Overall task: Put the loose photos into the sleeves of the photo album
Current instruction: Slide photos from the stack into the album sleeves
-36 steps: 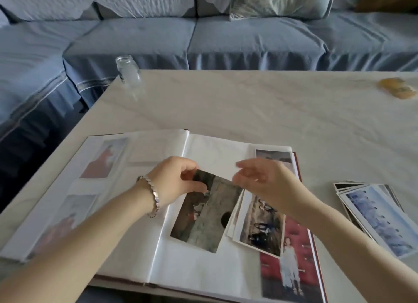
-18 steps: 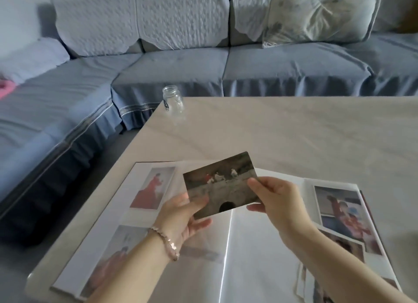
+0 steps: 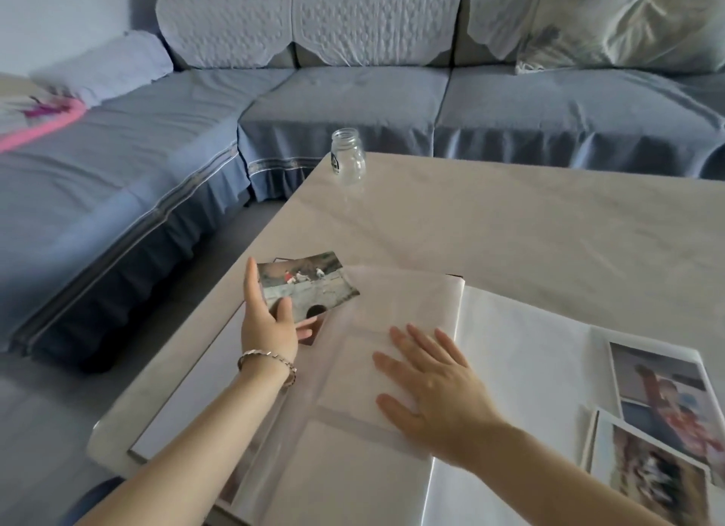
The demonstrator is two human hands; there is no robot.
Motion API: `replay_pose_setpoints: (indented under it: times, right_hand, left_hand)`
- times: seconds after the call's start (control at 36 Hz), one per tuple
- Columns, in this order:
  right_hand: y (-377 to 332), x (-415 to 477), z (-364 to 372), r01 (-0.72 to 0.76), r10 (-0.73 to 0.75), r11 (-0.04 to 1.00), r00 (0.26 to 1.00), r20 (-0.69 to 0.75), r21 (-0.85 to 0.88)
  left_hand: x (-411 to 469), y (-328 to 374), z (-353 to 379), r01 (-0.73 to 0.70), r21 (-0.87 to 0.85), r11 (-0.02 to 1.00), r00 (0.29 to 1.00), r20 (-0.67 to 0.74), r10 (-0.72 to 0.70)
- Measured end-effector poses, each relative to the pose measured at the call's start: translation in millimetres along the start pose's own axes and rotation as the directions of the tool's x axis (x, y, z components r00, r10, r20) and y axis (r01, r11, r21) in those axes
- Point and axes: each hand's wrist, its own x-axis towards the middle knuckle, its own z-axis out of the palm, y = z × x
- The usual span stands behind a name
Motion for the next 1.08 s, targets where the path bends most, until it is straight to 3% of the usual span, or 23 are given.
replay_pose_setpoints:
  times: [0.14,0.31,0.44,0.56,0.69,0.92,1.0,1.08]
  right_hand:
    - [-0.3,0.3,0.4,-0.02,0.021,1.0,0.999,0.027,-0.017]
    - [-1.3,0.5,0.7,-0.012,0.011,0.999,0.999,-0.033,-0.032]
    - [-3.0,1.2,0.3,-0.005,0.004,1.0,0.998,-0.058,-0.018]
    - [-0.9,2.1,5.0,0.003,-0.005,1.0,0.997,-0.074,-0.028]
    - [-0.1,2.7,7.0,0.015,-0.017,1.0,0.995,-0.101,-0.023]
    - [-0.5,4.0,5.2,0.012,-0.013,1.0,0.996,-0.088,-0.018]
    - [-1.0,4.0,3.4,0.006,-0.006,1.0,0.997,-0.072,-0.004]
    - [-1.0,3.9,2.6,0.004,-0.003,1.0,0.998,-0.059,0.011]
  left_hand:
    - [3.4,-9.1,-5.6,-0.088,0.076,0.993,0.996,-0.019,0.089]
    - [11.0,-17.1,-11.3,-0.129,0.032,0.991,0.988,-0.084,0.131]
    - [18.7,-28.5,-10.3,-0.056,-0.015,0.998,0.997,0.059,0.057]
    - [29.3,-30.3,-14.1,-0.003,0.041,0.999,0.976,0.218,-0.006]
    - [51.4,-20.2,-23.7,0.16,0.042,0.986,0.919,0.358,-0.164]
    - [70.7,-6.5,-8.9,0.243,0.126,0.962,0.822,0.5,-0.274]
    - [69.0,-5.4,6.0,0.208,0.214,0.955,0.802,0.521,-0.291]
    - [65.2,-5.7,21.5,0.059,0.327,0.943,0.819,0.524,-0.233]
